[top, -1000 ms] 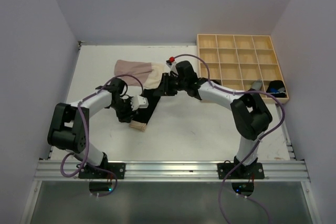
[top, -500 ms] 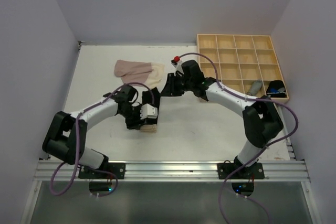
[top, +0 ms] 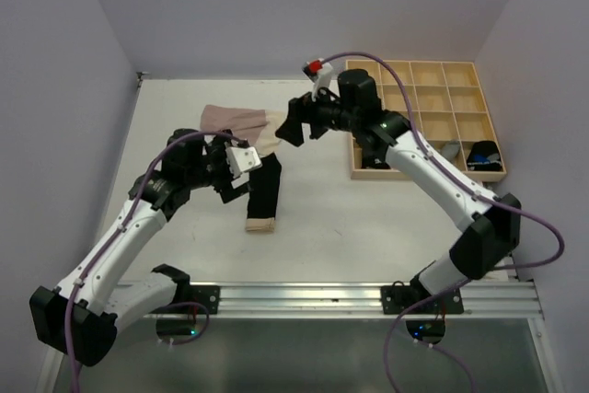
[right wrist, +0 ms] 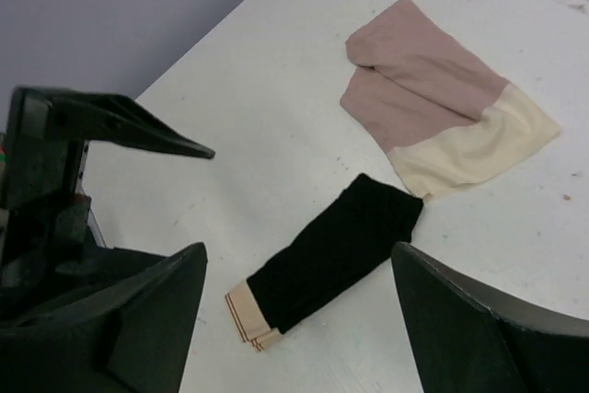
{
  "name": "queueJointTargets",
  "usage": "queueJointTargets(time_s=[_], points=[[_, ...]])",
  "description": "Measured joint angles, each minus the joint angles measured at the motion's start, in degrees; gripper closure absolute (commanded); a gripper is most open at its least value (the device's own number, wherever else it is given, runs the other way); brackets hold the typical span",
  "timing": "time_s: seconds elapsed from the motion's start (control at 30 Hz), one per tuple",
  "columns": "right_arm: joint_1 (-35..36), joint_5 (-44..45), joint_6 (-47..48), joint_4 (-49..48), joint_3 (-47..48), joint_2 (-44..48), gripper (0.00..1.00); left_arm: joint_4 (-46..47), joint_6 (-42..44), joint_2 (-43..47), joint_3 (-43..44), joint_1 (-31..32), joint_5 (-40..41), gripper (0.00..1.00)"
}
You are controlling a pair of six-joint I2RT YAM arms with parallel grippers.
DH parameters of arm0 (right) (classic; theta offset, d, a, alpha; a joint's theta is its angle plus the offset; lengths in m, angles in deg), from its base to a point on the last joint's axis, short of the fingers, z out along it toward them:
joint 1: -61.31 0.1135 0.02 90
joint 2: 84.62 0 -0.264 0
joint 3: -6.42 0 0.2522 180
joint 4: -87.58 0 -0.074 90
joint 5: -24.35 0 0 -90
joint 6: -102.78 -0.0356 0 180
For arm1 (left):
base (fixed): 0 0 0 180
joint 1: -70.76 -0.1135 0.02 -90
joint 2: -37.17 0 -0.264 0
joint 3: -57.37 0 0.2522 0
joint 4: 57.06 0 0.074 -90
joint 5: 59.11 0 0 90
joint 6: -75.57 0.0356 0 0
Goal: Roll the underwear
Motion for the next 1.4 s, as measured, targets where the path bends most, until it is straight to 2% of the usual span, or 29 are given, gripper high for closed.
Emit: queueJointTargets(time_s=[0.1,0.13,0.2,0.23,0.3,0.33,0.37,0.67,0.9,1.17,1.4], points=[[0.63,-3.91,0.90,2.71,10.38,-11.10,0.28,-1.66,-0.09,-3.28,0.42,-0.02,-1.22,0.00],[1.07,-5.01,0.92,3.19,12.28,-14.88,0.35,-2.21,-0.07,-3.63,-0.26,-0.17,-1.66,0.00],[2.25,-7.45,0.39,4.57,13.75,-21.55,0.42,-2.62,-0.15,-2.23,-2.58,-0.22,-2.43,0.01],[2.93,-8.61,0.04,5.42,13.68,-24.52,0.45,-2.73,-0.15,-1.16,-3.69,-0.26,-2.58,0.09],[4.04,-10.69,-1.33,6.32,12.44,-29.03,0.48,-3.39,-0.09,1.25,-5.97,-0.26,-2.97,0.17],[4.63,-12.35,-2.49,6.16,10.82,-31.12,0.49,-4.07,0.22,1.81,-6.62,-0.26,-3.50,0.24],[5.07,-13.62,-3.58,5.84,9.09,-32.35,0.50,-4.68,0.85,1.75,-6.97,-0.26,-4.04,0.26],[5.64,-22.45,-12.52,-5.44,-6.16,-34.21,0.54,-6.34,7.80,-0.15,-14.67,-0.26,-4.98,0.30],[4.39,-26.40,-17.77,-14.16,-10.49,-35.06,0.56,-5.77,12.26,-1.27,-14.95,0.74,-6.51,0.33],[4.11,-25.46,-19.50,-16.81,-13.16,-33.40,0.62,-2.36,20.87,-3.50,-20.52,8.35,-5.64,0.32],[4.26,-20.41,-22.51,-15.61,-14.10,-22.43,0.69,-1.66,25.86,-1.60,-21.38,8.87,-5.09,0.29]])
